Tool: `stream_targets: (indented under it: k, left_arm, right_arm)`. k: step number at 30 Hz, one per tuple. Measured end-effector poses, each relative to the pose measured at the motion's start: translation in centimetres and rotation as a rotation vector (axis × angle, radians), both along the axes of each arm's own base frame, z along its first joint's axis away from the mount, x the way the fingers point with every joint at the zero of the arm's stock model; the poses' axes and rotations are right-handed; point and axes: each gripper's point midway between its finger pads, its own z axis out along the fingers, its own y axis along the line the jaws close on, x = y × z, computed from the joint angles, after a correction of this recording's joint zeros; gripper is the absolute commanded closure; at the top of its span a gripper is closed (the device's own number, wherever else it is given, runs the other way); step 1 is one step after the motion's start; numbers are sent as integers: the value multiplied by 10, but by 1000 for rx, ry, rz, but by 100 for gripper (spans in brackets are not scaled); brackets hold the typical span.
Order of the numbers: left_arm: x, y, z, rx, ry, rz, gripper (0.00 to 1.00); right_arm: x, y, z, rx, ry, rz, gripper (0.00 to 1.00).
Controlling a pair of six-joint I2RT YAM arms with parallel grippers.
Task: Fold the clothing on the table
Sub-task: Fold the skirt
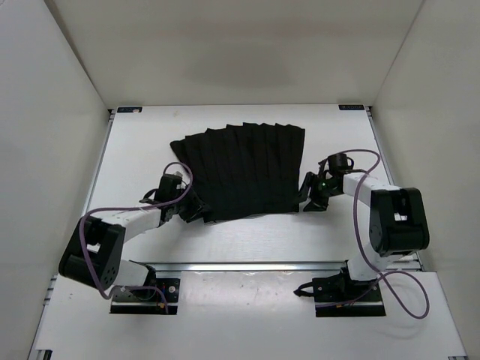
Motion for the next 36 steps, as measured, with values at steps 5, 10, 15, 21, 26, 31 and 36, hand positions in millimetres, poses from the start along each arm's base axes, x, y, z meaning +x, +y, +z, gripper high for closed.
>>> stream_targets:
  k: [5, 10, 15, 21, 26, 31, 36]
  left_arm:
    - [19, -12, 1, -22, -16, 6, 100]
    - [38, -5, 14, -68, -22, 26, 100]
    - [57, 6, 56, -93, -109, 14, 100]
    - [-17, 15, 46, -115, -80, -72, 100]
    - [-99, 15, 22, -117, -4, -132, 100]
    - [-98, 12, 59, -184, -87, -88, 100]
    - [-7, -5, 119, -205, -83, -57, 68]
  right_arm:
    - [21, 10, -6, 14, -19, 29, 100]
    - [29, 12, 3, 32, -18, 40, 99]
    - [30, 12, 55, 72, -148, 41, 100]
    - [-65, 24, 42, 64, -96, 122, 100]
    - [-161, 29, 17, 57, 32, 191, 100]
    - [-159, 26, 43, 87, 45, 134, 100]
    - [-39, 8, 111, 99, -72, 14, 95]
